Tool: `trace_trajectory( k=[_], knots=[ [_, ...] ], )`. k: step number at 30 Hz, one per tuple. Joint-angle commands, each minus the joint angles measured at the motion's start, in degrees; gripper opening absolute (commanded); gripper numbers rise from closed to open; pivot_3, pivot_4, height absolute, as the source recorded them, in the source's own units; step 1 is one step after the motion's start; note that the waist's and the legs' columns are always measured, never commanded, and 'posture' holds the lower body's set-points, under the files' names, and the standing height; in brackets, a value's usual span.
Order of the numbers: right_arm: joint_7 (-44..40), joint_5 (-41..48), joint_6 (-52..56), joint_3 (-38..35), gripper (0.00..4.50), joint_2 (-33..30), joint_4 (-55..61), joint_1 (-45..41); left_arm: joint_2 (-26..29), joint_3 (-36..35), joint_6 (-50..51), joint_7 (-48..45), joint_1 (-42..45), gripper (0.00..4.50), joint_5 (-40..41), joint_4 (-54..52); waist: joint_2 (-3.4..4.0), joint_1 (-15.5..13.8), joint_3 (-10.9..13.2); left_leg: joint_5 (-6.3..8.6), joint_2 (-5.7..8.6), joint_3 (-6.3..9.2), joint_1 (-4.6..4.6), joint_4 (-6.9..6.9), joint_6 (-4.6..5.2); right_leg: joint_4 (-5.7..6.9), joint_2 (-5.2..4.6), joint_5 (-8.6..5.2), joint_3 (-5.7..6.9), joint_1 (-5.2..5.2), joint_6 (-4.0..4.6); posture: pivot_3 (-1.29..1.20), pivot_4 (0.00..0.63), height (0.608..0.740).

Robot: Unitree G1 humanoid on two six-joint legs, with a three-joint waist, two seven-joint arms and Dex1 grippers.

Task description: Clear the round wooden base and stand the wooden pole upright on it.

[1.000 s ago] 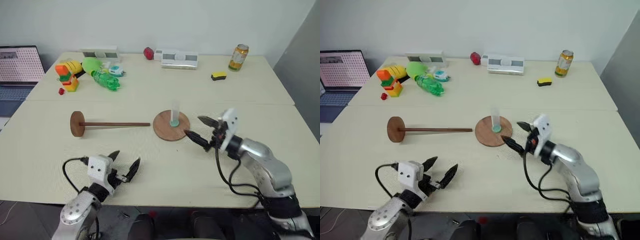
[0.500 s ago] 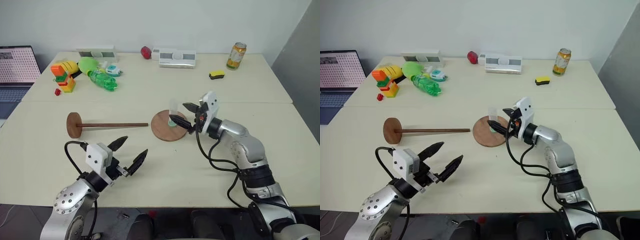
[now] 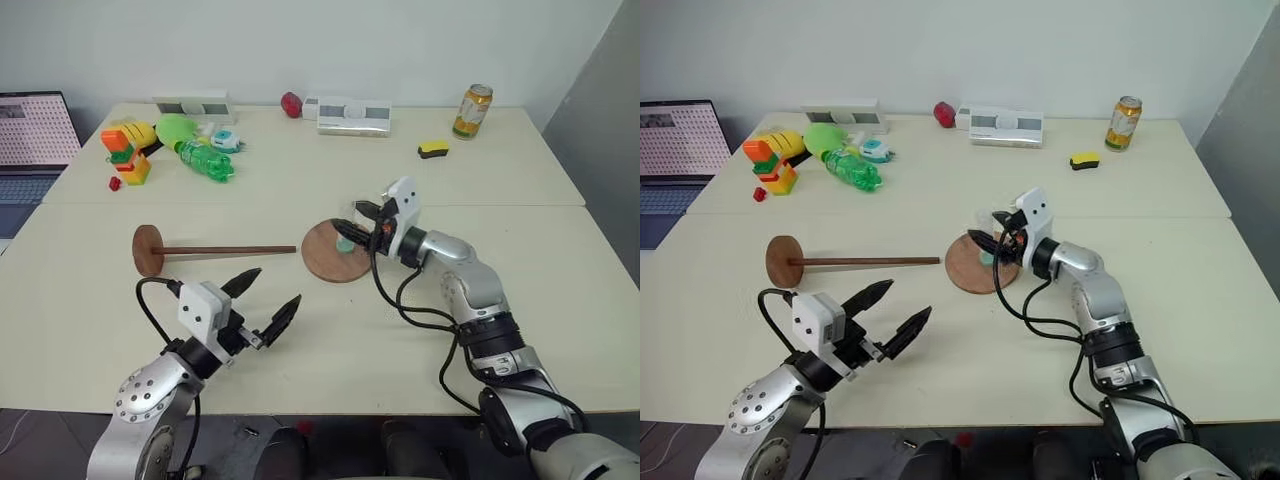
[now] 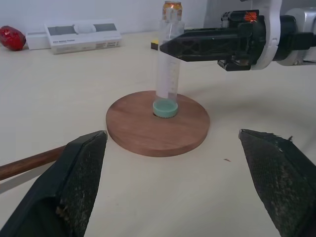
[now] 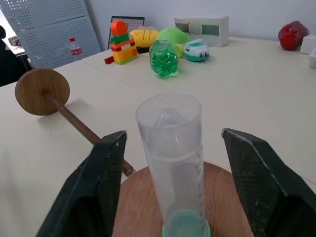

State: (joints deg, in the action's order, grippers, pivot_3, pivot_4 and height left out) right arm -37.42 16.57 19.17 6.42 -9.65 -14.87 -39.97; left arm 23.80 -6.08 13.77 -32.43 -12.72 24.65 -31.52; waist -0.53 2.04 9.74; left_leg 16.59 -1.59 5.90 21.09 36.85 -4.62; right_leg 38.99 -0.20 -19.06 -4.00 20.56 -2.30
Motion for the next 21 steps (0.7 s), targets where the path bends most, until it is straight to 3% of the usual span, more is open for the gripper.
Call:
trace_trajectory(
  k=[1,5,9,14,21],
  knots=[
    [-1.0,0.0,-1.3,-0.4,2.13,-0.1,1.9,-0.9,0.0,0.4,-0.4,0.1,0.8,4.50,-0.3,0.0,0.00,0.0,0.0,0.00,0.00,0.00,0.00,0.00,0.00,0.00,0.00,0.00,0.00,0.00,0.00,0.00,0.150,0.740],
    [-0.9,0.7,0.4,-1.2,1.25,-1.4,5.3,0.5,0.2,1.0,-0.4,0.0,1.3,4.50,-0.2,0.5,0.00,0.0,0.0,0.00,0.00,-0.01,0.00,0.00,0.00,0.00,-0.01,0.00,-0.01,0.00,0.00,0.00,0.150,0.740],
    [4.5,2.5,5.1,-6.7,1.21,-4.4,15.0,3.3,0.7,2.7,0.3,-1.7,3.3,4.50,0.6,1.1,0.06,-0.3,0.0,0.00,0.01,0.03,0.07,0.00,0.00,-0.01,-0.02,0.00,0.02,0.02,0.00,0.00,0.150,0.740],
    [13.8,-0.8,6.1,-14.5,1.21,-9.2,19.9,5.4,2.1,5.1,1.3,-7.0,6.4,4.50,2.9,2.0,0.04,-0.4,0.0,-0.03,0.08,0.15,0.81,0.20,-0.04,0.13,-0.08,0.03,0.15,0.69,-0.02,0.00,0.150,0.740],
    [23.1,-7.4,6.9,-18.2,1.21,-14.0,9.3,6.4,2.8,7.3,3.6,-12.8,13.7,4.50,5.7,6.1,0.07,0.2,0.0,-0.03,0.04,-0.08,0.80,0.13,-0.02,0.15,-0.02,0.03,-0.03,0.79,-0.01,0.00,0.150,0.740]
  ],
)
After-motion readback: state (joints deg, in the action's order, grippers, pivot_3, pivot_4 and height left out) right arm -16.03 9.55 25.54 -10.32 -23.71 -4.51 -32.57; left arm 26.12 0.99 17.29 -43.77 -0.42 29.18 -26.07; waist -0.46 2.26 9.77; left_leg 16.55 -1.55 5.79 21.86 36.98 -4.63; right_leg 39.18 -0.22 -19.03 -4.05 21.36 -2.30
